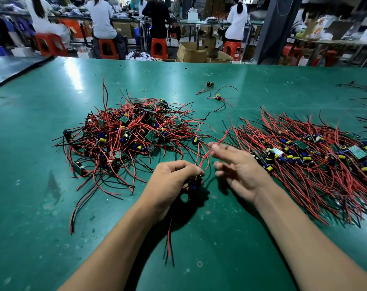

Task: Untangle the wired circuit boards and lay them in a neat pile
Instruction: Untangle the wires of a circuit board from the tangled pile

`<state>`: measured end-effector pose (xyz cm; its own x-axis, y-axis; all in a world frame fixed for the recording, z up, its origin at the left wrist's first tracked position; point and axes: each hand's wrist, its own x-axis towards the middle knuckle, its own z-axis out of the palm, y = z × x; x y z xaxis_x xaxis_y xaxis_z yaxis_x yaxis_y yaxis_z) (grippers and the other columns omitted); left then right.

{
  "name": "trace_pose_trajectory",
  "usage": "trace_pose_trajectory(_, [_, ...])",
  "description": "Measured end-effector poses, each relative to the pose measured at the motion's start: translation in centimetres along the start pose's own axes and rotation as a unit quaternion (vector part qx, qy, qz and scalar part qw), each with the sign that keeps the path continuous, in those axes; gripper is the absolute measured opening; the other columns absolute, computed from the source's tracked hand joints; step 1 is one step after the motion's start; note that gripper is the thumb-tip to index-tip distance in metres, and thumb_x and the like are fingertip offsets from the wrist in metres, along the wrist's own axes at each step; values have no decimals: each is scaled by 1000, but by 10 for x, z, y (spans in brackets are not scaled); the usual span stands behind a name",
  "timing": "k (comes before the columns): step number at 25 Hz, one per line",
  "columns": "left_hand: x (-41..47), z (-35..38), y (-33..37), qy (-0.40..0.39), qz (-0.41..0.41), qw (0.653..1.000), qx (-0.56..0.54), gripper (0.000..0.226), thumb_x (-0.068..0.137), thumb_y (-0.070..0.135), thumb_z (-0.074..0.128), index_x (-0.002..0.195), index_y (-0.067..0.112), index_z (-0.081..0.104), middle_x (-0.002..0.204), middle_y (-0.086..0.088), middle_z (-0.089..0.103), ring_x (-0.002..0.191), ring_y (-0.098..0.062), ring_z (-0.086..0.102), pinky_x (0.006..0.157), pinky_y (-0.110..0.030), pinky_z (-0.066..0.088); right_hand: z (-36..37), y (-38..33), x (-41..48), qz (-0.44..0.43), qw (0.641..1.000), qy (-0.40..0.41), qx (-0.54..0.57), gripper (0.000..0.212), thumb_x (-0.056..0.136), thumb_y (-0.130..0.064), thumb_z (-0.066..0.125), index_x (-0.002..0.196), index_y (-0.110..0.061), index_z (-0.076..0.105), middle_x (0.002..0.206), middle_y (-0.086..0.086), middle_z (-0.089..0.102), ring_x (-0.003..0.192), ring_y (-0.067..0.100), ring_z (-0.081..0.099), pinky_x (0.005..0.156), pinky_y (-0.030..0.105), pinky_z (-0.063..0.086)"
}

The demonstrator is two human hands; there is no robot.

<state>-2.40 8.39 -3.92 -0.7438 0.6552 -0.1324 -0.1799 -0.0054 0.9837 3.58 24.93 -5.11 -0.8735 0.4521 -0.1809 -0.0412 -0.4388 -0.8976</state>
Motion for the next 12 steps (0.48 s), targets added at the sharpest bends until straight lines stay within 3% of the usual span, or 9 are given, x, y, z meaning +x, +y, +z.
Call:
trace_pose_trajectory(3, [0, 1, 0, 10, -4, 1000, -27, 13, 89, 2, 61, 84, -6, 70, 71, -18, 63, 74, -29, 53, 74, -42, 44, 9, 7, -6, 42, 989, -117, -81, 31, 75, -22, 78, 104, -11, 76, 74, 0, 63, 54, 6, 48, 45, 15, 40])
trace_pose_trajectory(5, [1, 2, 0, 15, -2, 999, -33, 14, 90, 1, 60, 89, -10, 69, 76, -22, 62, 77, -31, 53, 77, -45, 43, 10, 9, -7, 34, 986, -130, -100, 26, 79, -23, 77, 101, -9, 77, 72, -1, 65, 54, 5, 48, 46, 15, 40])
trace_pose_trajectory(8, [1, 1, 0, 14, 1, 1000, -23, 11, 88, 1, 63, 86, -5, 71, 74, -20, 63, 73, -28, 54, 68, -34, 47, 8, 9, -6, 26, 988, -113, -102, 33, 80, -27, 76, 101, -2, 75, 70, 0, 62, 51, 5, 46, 43, 16, 38])
trace_pose_trajectory(12, [0, 0, 0, -13, 7, 999, 42, 13, 85, 2, 65, 74, 2, 73, 66, -12, 60, 60, -19, 50, 52, -22, 41, 6, 7, -1, -33, 993, -14, -113, 17, 83, -28, 74, 80, -11, 78, 63, -1, 48, 44, 5, 39, 37, 17, 32])
